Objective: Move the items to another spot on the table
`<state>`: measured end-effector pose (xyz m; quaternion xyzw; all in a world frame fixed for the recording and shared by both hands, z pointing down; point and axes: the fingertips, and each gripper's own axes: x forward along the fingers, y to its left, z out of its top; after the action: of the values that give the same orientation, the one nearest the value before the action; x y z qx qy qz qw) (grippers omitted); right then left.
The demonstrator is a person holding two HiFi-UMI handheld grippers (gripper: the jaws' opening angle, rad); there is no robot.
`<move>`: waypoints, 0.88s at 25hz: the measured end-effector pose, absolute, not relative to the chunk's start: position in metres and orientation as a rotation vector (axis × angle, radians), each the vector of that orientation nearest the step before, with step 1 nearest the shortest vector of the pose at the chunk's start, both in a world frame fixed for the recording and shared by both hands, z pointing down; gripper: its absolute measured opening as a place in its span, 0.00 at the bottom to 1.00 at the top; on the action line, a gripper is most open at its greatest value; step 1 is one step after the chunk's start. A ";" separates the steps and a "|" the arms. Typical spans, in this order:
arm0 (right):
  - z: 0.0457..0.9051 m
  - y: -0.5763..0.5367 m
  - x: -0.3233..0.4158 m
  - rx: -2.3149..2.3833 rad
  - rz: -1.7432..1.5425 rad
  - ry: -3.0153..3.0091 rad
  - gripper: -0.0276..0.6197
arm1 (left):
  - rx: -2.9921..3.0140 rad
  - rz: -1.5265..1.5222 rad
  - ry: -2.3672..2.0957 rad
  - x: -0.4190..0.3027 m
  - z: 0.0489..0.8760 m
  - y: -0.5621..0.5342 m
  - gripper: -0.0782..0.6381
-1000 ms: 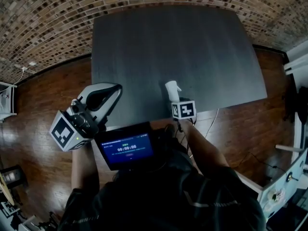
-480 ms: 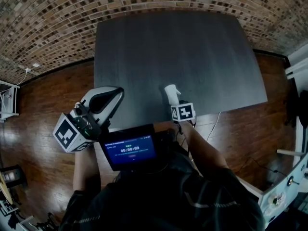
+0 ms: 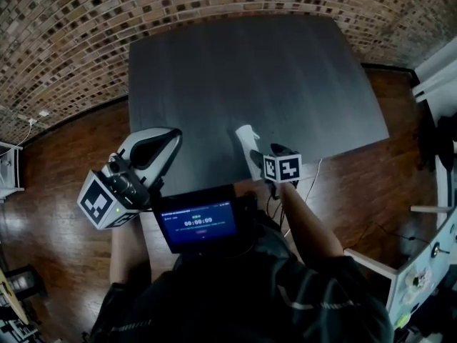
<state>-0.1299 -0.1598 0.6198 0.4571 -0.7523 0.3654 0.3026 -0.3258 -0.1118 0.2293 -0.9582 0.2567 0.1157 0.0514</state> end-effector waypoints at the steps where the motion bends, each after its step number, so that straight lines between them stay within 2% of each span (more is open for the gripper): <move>1: 0.610 -0.157 -0.125 1.235 0.971 -2.008 0.56 | -2.913 0.366 0.763 -0.324 0.227 -0.112 0.10; 3: 0.590 -0.149 -0.110 1.277 0.962 -2.026 0.56 | -2.941 0.384 0.724 -0.320 0.228 -0.112 0.10; 4: 0.582 -0.144 -0.100 1.299 0.953 -2.034 0.53 | -2.968 0.386 0.705 -0.317 0.233 -0.112 0.10; 6: 0.569 -0.138 -0.079 1.360 0.930 -2.062 0.39 | -3.005 0.388 0.675 -0.309 0.245 -0.114 0.10; 7: 0.561 -0.136 -0.069 1.389 0.911 -2.085 0.37 | -3.012 0.388 0.661 -0.305 0.250 -0.115 0.10; 14: 0.501 -0.123 -0.024 1.460 0.770 -2.251 0.37 | -2.959 0.396 0.566 -0.259 0.241 -0.100 0.10; 15: 0.492 -0.122 -0.015 1.469 0.748 -2.276 0.34 | -2.958 0.377 0.565 -0.249 0.239 -0.099 0.10; 16: 0.482 -0.120 -0.007 1.473 0.728 -2.301 0.31 | -2.950 0.365 0.569 -0.239 0.236 -0.097 0.10; 22: 0.445 -0.099 0.062 1.423 0.660 -2.420 0.31 | -2.989 0.273 0.602 -0.155 0.239 -0.076 0.10</move>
<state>0.0615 -0.0992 0.4453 0.4894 -0.8321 0.2270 0.1287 -0.1554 -0.0760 0.2391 -0.9756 0.1966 0.0891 0.0401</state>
